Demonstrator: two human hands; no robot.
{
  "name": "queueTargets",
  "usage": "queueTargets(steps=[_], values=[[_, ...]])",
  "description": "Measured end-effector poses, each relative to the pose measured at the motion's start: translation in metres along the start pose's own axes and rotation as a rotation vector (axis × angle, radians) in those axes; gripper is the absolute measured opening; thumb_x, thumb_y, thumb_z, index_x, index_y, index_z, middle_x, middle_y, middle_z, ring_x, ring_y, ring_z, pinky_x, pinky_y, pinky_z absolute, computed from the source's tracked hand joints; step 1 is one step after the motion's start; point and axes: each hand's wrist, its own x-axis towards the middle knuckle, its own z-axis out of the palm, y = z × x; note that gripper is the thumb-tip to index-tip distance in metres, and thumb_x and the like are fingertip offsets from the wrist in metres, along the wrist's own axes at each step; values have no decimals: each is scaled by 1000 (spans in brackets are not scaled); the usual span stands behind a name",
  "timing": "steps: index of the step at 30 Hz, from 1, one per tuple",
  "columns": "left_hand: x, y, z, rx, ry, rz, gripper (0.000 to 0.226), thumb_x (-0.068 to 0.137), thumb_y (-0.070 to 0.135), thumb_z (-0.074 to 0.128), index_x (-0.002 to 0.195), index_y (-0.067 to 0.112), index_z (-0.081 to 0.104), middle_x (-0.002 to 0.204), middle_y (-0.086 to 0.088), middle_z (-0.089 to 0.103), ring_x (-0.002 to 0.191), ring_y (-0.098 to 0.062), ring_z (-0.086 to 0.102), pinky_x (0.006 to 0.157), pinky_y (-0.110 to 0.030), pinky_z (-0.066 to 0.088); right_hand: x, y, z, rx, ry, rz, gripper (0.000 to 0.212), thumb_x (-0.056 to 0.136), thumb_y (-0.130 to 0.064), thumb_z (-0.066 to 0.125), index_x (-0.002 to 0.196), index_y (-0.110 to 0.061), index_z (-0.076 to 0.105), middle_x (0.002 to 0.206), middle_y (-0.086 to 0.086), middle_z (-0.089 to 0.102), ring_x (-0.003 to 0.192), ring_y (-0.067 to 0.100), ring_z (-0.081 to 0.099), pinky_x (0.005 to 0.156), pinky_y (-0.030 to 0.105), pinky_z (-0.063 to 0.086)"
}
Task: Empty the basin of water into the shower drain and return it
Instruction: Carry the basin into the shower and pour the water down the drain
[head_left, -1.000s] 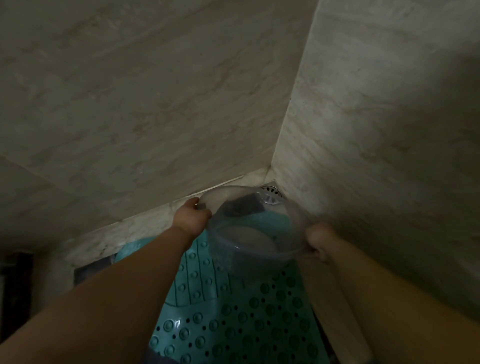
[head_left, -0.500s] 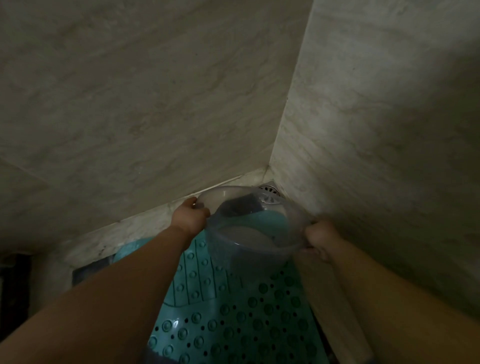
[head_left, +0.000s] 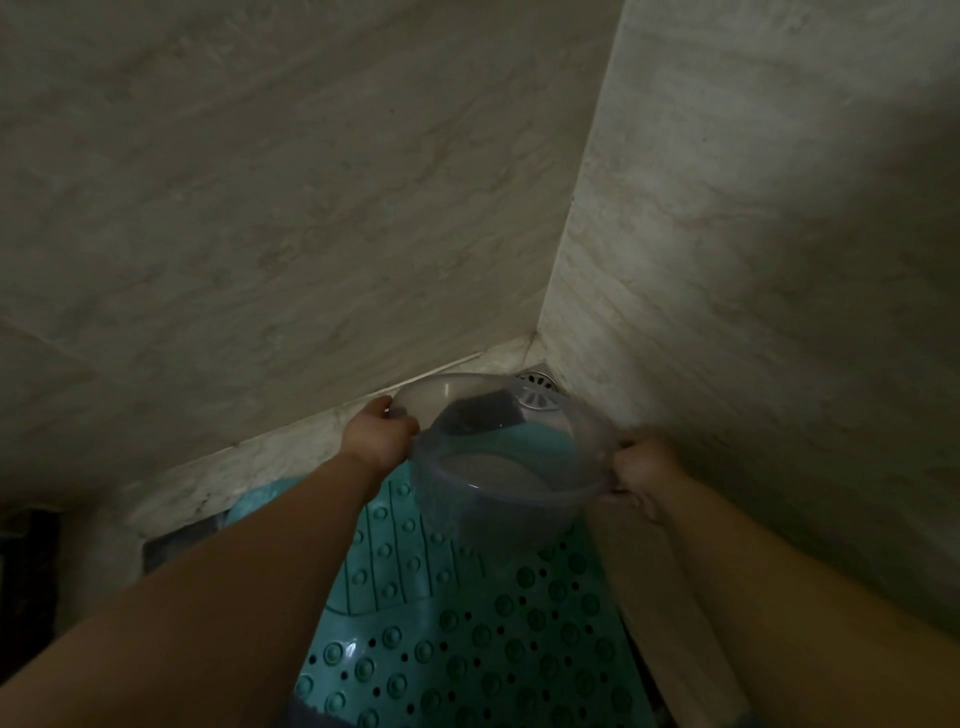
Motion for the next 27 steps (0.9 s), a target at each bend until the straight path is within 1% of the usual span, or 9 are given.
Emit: queueTargets(steps=[4,6,9,11,14,17,19,22,27], values=[[-1,1,0,14,2,2,57,85,4,58,140,6,45,118,-18,59,88,-27,57,79,-37,52,3,1,0,-8,-4,1,26,95,-2,50,120,0,57,115,23,63,85,30,62,52,34,52],[-1,1,0,-5,3,-5,56,85,3,59,140,6,45,111,-16,58,87,-28,58,81,-40,53,3,1,1,-12,0,-6,24,95,-3,50,117,0,58,109,22,64,80,28,63,49,32,52],[-1,2,-1,-18,-7,-15,56,85,4,59,140,6,45,124,-20,59,89,-29,58,87,-43,53,4,0,1,-8,7,-11,24,96,-2,48,118,0,57,109,22,63,74,26,61,47,32,51],[-3,3,-1,-7,-7,-5,53,85,4,59,137,6,48,122,-20,60,85,-28,58,84,-41,53,3,0,1,-4,7,-3,25,96,-2,47,119,0,57,112,23,63,74,26,62,48,32,50],[-6,6,0,16,3,14,41,84,5,58,126,7,57,106,-18,61,76,-26,56,73,-36,50,1,-2,1,-8,4,11,27,97,-4,47,123,0,55,120,23,62,88,30,61,55,33,51],[-6,7,0,-7,-4,3,45,84,5,59,129,6,55,103,-16,60,81,-27,57,73,-35,49,-2,-4,0,-1,0,17,30,97,-3,46,126,2,53,124,25,60,99,35,62,53,33,50],[-5,7,0,-16,-11,-1,46,84,5,59,130,4,54,105,-18,61,82,-27,57,74,-35,49,-4,-5,0,4,-1,20,30,98,-2,45,127,3,53,124,25,61,97,35,62,51,32,49],[-5,7,0,-23,-7,-1,48,83,6,60,131,6,54,106,-19,61,79,-26,58,79,-38,52,-5,-5,1,13,7,15,30,97,0,45,126,4,53,124,26,60,98,37,62,53,34,49],[-6,10,1,-94,-17,-24,54,83,3,60,136,7,50,120,-22,60,93,-28,57,96,-49,52,-2,-6,1,-3,14,23,31,97,-1,46,127,2,53,123,25,61,84,29,61,48,31,48]])
